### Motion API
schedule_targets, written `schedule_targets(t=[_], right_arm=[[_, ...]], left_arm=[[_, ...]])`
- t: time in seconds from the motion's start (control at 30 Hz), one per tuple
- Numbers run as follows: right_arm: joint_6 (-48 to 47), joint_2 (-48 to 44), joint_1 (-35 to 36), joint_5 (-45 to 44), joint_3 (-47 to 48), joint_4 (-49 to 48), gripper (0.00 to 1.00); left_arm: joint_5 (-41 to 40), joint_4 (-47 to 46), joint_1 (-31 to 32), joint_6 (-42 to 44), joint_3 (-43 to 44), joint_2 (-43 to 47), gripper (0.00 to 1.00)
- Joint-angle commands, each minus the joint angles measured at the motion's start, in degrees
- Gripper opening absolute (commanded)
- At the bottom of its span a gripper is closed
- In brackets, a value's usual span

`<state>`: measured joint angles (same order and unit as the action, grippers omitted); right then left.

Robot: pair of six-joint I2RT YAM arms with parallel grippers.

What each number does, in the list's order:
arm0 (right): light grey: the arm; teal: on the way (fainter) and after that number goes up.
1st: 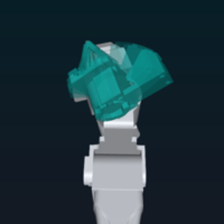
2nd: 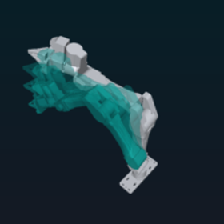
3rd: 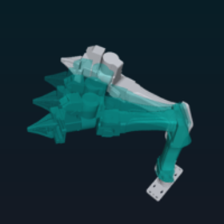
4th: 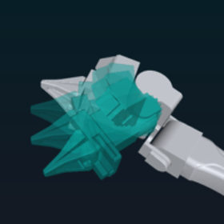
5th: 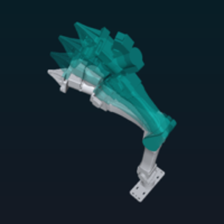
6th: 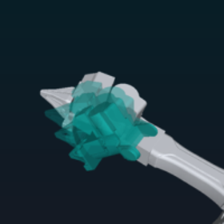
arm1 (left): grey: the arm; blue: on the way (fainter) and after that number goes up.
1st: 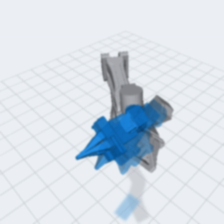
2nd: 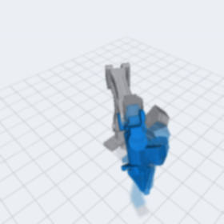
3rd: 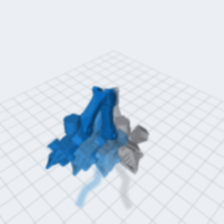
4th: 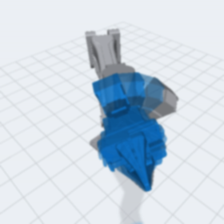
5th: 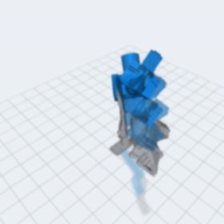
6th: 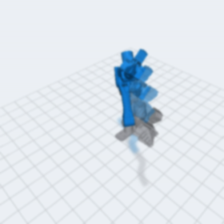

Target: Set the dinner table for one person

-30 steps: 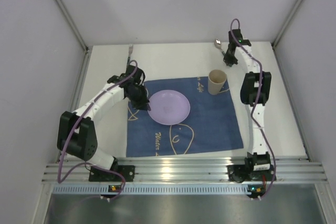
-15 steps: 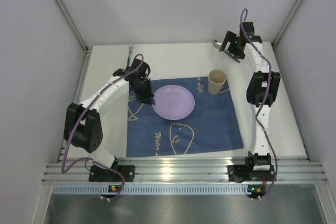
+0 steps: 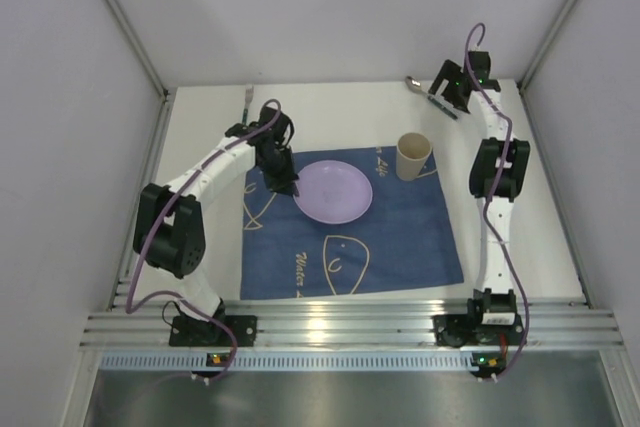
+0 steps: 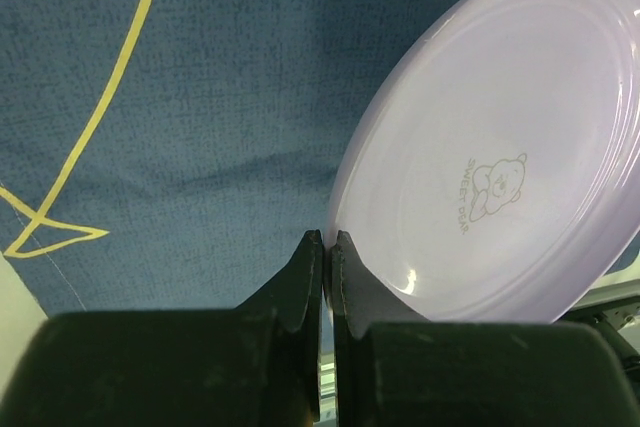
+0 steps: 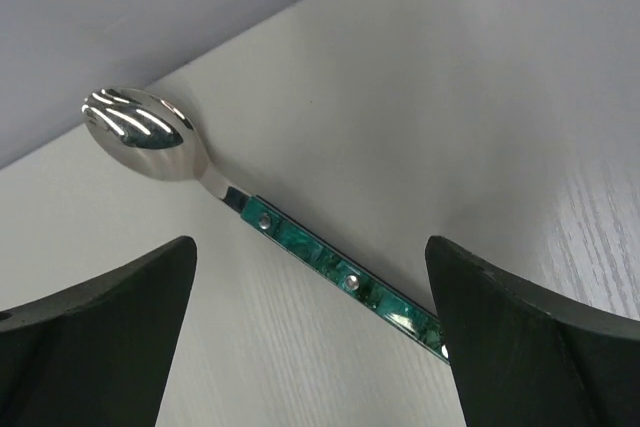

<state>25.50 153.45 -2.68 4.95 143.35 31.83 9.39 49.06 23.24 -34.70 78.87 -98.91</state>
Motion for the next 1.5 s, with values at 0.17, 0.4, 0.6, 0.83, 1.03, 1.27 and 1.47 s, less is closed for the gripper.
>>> schedule_targets(t=[0.17, 0.4, 0.6, 0.83, 1.03, 1.27, 1.47], right_arm=[[5.44, 3.35, 1.27, 4.62, 1.76, -2.74, 0.95], [11.50, 2.20, 2.15, 10.60, -3.52, -0.29, 0.88], [8.53, 2.12, 2.24, 6.40, -2.11, 4.98, 0.84], [2.64, 2.47, 4.43, 3.14, -0.88, 17.63, 0.79], [-2.20, 0.72, 5.93, -2.65, -2.73, 25.55, 0.80], [-3.96, 1.68, 6.37, -8.38, -0.35, 27.05, 0.46], [-4.05, 5.02, 6.54, -9.87, 3.87, 29.43, 0.36]], left_arm=[[-0.25, 0.78, 0.22, -2.48, 6.03, -4.00, 0.00], [0.19, 0.69, 0.22, -1.60, 7.96, -6.20, 0.00], [-0.16, 0.60, 0.22, -0.72, 7.70, -5.50, 0.00], [-0.51, -0.63, 0.13, -0.90, 3.41, -2.08, 0.00], [0.81, -4.14, 0.13, -1.69, -2.13, 1.18, 0.00], [1.51, -4.68, 0.13, -0.55, -4.95, 3.55, 0.00], [0.90, -2.13, -0.30, 1.91, -5.04, 4.17, 0.00]])
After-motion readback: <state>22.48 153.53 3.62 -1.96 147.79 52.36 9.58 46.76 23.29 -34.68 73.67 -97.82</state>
